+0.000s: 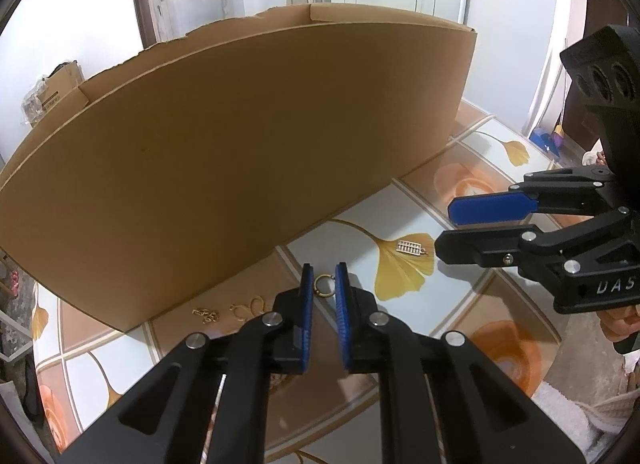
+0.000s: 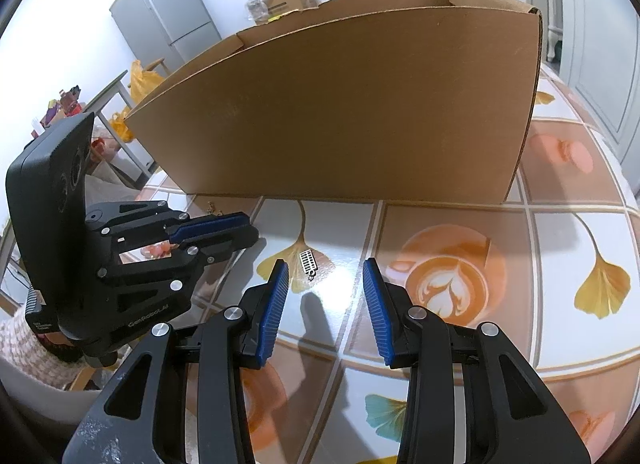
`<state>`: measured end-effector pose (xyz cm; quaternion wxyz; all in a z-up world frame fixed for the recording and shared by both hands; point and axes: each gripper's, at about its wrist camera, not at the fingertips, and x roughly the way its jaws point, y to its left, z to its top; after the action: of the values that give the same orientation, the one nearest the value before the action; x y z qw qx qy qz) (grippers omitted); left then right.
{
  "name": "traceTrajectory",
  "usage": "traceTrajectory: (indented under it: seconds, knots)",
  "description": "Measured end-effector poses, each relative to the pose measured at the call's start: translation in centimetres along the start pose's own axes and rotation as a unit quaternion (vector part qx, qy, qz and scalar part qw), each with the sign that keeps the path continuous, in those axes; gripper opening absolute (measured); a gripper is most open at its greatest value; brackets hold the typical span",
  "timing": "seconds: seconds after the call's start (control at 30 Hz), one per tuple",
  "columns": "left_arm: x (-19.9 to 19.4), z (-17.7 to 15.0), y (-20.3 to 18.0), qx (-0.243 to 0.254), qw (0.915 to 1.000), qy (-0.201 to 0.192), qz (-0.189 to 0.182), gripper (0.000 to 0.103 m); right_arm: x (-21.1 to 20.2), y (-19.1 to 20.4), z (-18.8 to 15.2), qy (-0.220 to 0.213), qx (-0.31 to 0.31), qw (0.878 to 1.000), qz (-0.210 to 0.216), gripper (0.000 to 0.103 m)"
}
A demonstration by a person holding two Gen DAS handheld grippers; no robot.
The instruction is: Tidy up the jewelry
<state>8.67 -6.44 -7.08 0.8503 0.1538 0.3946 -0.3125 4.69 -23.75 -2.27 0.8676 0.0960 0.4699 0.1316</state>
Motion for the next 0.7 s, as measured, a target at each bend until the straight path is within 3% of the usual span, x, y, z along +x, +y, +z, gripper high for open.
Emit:
traceTrajectory:
  seconds: [0.33, 0.7]
  knots:
    - [-1.9, -0.2, 0.9, -0.021, 0.9993, -0.018, -0.023, 0.009, 0.0, 1.5, 0.5, 0.006, -0.036, 0.999, -0.033, 0.036]
    - [-5.5, -0.6, 1.5, -0.048, 0.9971, -0.043, -0.042, 0.009, -1.0, 2.9, 0.8, 0.01, -0.032, 0.998, -0.058, 0.036]
